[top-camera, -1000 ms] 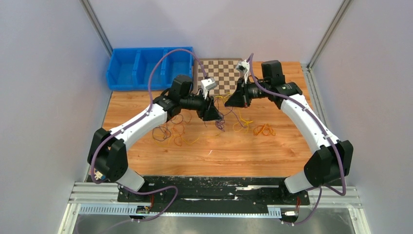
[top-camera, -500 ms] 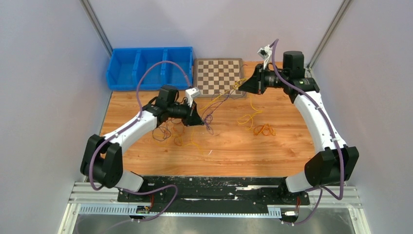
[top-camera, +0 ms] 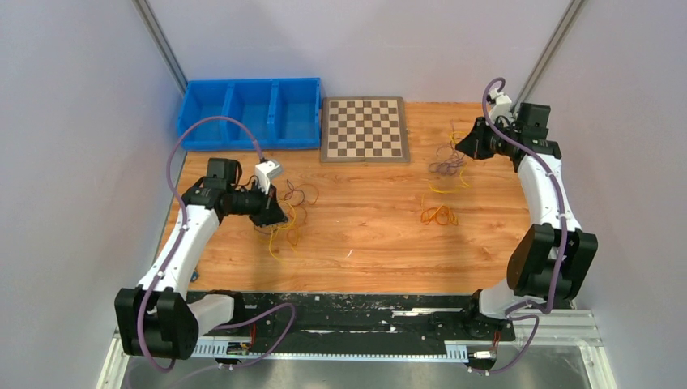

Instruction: Untangle the cables

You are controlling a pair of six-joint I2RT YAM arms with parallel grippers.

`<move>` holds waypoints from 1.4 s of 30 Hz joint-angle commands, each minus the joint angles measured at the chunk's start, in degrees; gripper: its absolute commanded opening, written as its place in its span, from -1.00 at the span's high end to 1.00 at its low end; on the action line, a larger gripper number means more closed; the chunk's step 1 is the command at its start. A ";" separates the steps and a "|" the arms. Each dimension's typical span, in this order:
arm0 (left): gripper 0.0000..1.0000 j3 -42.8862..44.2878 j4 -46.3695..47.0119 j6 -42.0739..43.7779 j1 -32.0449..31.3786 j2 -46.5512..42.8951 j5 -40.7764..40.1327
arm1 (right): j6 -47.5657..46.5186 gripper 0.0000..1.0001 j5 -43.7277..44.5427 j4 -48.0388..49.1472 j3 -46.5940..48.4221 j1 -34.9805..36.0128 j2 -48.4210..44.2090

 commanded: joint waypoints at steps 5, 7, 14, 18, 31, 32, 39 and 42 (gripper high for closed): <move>0.40 -2.91 -6.71 11.61 3.42 -4.33 -4.30 | -0.45 1.00 -12.12 1.15 -1.36 -0.52 -0.62; -0.31 -1.58 -4.28 10.29 2.79 -4.31 -4.08 | 1.71 1.00 -16.79 0.94 -0.12 0.58 -1.76; -0.78 4.67 8.19 2.24 -7.34 -3.77 -3.17 | 5.93 1.00 -25.11 0.88 2.03 9.18 -7.74; -0.95 4.57 14.55 1.39 -14.52 0.80 -5.38 | 4.02 1.00 -21.78 0.85 -2.14 15.00 -8.91; -0.64 9.48 23.75 -8.24 -23.28 23.51 -14.68 | -15.21 -0.21 6.88 -11.19 -13.65 13.64 5.25; -0.62 9.69 23.99 -10.29 -23.28 24.28 -14.35 | -15.48 -0.34 6.52 -11.18 -13.72 13.67 4.46; -0.59 10.21 27.24 -15.69 -23.26 30.67 -12.89 | -11.93 -0.59 3.74 -8.72 -10.25 18.39 6.27; -0.58 11.61 28.62 -17.98 -23.31 34.35 -12.83 | -8.67 -0.59 3.58 -6.17 -9.08 21.13 9.63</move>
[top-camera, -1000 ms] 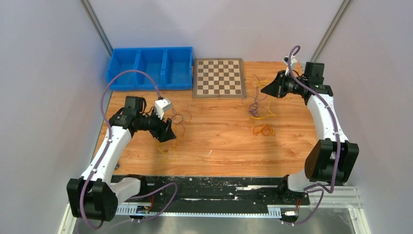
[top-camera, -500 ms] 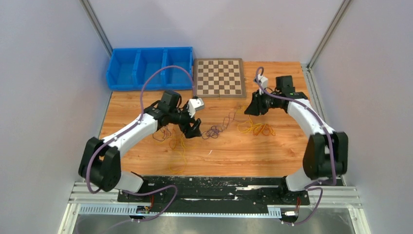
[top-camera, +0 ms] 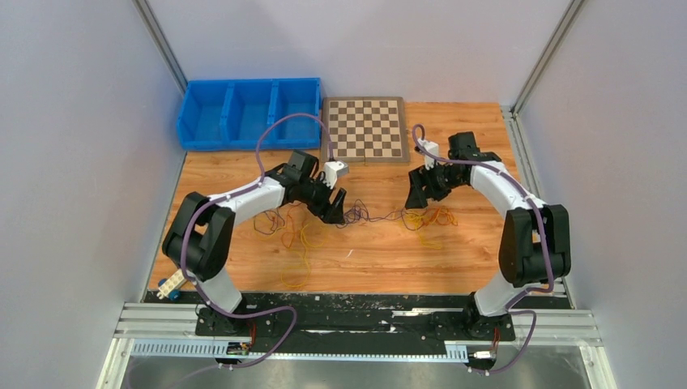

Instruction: Untangle the cables

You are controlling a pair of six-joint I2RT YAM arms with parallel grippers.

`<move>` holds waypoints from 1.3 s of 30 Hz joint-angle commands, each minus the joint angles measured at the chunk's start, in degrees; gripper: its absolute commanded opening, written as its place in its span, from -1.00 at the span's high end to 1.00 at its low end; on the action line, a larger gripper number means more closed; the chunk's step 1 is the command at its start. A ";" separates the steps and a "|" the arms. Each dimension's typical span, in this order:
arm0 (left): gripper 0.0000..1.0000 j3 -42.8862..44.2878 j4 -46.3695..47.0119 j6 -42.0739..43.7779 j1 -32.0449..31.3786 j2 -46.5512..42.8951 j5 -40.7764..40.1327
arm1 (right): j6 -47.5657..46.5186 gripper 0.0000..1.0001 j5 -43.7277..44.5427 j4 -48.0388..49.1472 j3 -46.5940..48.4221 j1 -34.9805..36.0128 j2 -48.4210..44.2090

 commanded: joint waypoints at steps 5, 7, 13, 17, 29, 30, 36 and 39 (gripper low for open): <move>-0.55 5.36 6.75 -8.51 -0.44 6.62 3.20 | 5.98 -0.54 -1.94 6.20 3.85 7.97 7.70; -0.49 6.14 7.00 -9.60 -0.41 8.24 3.12 | 5.82 -0.50 -0.85 7.36 2.78 10.19 8.96; 0.17 8.38 4.61 -9.81 -0.50 11.32 1.03 | 3.76 -0.27 11.21 10.97 -0.83 14.03 14.54; 0.79 8.13 0.11 -6.83 0.36 6.33 3.12 | 1.62 0.16 20.03 11.01 -1.07 14.05 17.17; 0.50 0.25 -2.74 -4.06 12.38 -14.02 9.58 | -3.23 1.00 20.79 11.00 -7.35 9.96 12.84; 0.01 -0.98 -0.67 -4.15 11.18 -14.13 9.02 | -2.76 1.00 18.81 10.78 -7.02 9.97 12.92; -0.32 -0.65 11.29 -10.90 4.22 -3.97 8.31 | -2.31 1.00 15.02 9.14 -3.26 10.09 16.20; -0.36 2.83 15.64 -15.23 1.86 3.05 9.63 | -3.30 1.00 14.90 9.13 -3.51 10.10 16.60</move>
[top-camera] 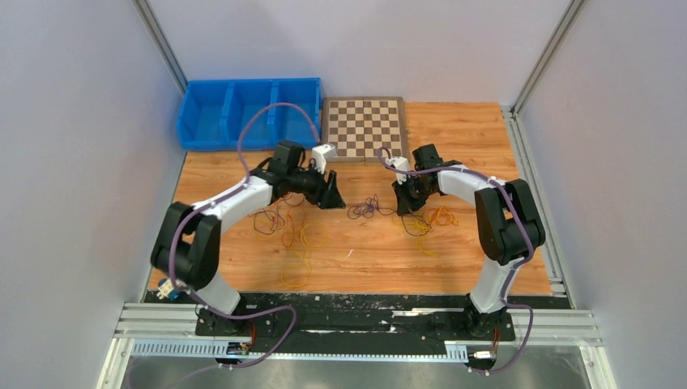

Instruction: Untangle the cables

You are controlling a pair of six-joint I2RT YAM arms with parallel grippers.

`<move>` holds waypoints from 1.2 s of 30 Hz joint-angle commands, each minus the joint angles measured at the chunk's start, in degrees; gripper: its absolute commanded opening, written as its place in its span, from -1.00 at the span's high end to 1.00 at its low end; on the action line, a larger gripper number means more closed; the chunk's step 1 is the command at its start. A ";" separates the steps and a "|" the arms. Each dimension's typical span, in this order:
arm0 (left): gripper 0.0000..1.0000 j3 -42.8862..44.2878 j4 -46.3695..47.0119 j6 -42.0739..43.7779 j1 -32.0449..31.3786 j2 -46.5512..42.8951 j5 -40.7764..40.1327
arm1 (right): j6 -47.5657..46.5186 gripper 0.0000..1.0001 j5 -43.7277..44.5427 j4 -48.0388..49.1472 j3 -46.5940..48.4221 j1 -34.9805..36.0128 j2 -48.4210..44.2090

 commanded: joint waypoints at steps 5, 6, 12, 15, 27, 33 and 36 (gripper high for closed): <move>-0.42 7.75 14.07 -7.12 -5.81 17.16 1.99 | -2.54 1.00 2.66 -2.18 -2.27 -0.03 4.85; -0.42 8.42 14.66 -6.61 -6.61 17.86 1.82 | -2.50 1.00 2.85 -2.18 -2.36 -0.05 4.84; -0.32 9.01 17.91 -7.24 -8.83 23.23 0.28 | -2.20 1.00 4.51 -2.15 -2.71 -0.05 5.00; 0.23 9.12 18.42 -8.41 -9.32 23.88 0.64 | -1.70 1.00 5.94 -2.27 -2.39 -0.08 5.63; 1.00 3.40 9.58 -11.85 3.82 -2.19 9.75 | -2.08 1.00 14.83 -2.60 -3.10 -2.09 5.28; 1.00 6.95 5.85 -15.33 9.52 -12.08 13.15 | -2.82 1.00 15.67 -2.50 -4.46 -3.82 4.97; 1.00 10.63 2.84 -15.92 12.79 -14.61 13.58 | -3.20 1.00 15.94 -2.29 -5.44 -4.70 4.48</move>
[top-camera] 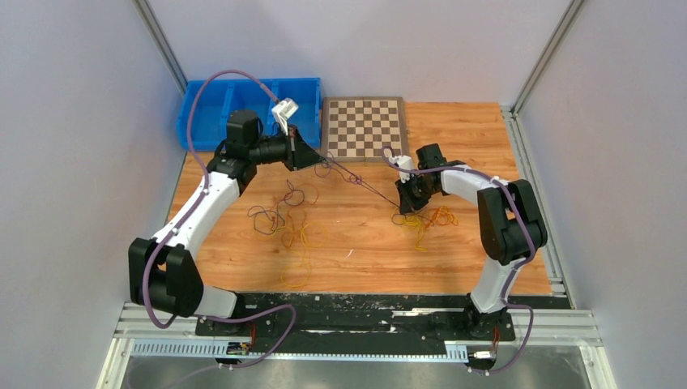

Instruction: Untangle the cables

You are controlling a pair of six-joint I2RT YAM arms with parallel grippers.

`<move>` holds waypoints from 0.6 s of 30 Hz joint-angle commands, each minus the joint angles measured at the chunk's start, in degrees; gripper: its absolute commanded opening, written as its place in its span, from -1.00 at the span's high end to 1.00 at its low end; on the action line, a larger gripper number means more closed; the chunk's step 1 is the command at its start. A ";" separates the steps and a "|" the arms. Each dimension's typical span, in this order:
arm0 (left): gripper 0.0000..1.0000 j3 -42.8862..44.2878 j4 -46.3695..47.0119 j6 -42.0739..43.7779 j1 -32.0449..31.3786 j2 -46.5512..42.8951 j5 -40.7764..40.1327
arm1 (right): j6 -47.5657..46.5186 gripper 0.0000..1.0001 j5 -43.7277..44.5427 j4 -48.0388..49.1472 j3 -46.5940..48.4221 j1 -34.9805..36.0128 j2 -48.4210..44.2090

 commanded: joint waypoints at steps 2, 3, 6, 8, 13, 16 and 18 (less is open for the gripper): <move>1.00 7.82 -7.16 -0.89 4.65 -4.77 3.34 | -3.99 1.00 14.84 -2.57 -5.69 -3.57 3.91; 1.00 8.86 -8.25 -0.11 5.11 -5.55 3.49 | -4.35 1.00 14.74 -2.48 -6.12 -3.78 3.79; 1.00 13.14 -12.53 2.66 6.74 -7.12 3.79 | -5.09 1.00 15.12 -2.42 -6.54 -4.62 3.35; 1.00 15.83 -14.90 4.33 7.50 -8.13 3.05 | -5.70 1.00 15.63 -2.44 -6.71 -5.14 3.21; 1.00 22.99 -19.56 10.68 9.15 -10.58 -2.06 | -7.37 1.00 16.57 -2.43 -7.17 -7.10 2.22; 1.00 26.38 -21.59 14.34 9.48 -11.86 -6.63 | -8.26 1.00 16.65 -2.37 -7.37 -8.73 1.90; 1.00 28.44 -21.69 15.14 10.07 -12.22 -8.02 | -8.74 1.00 16.77 -2.37 -7.37 -9.60 1.84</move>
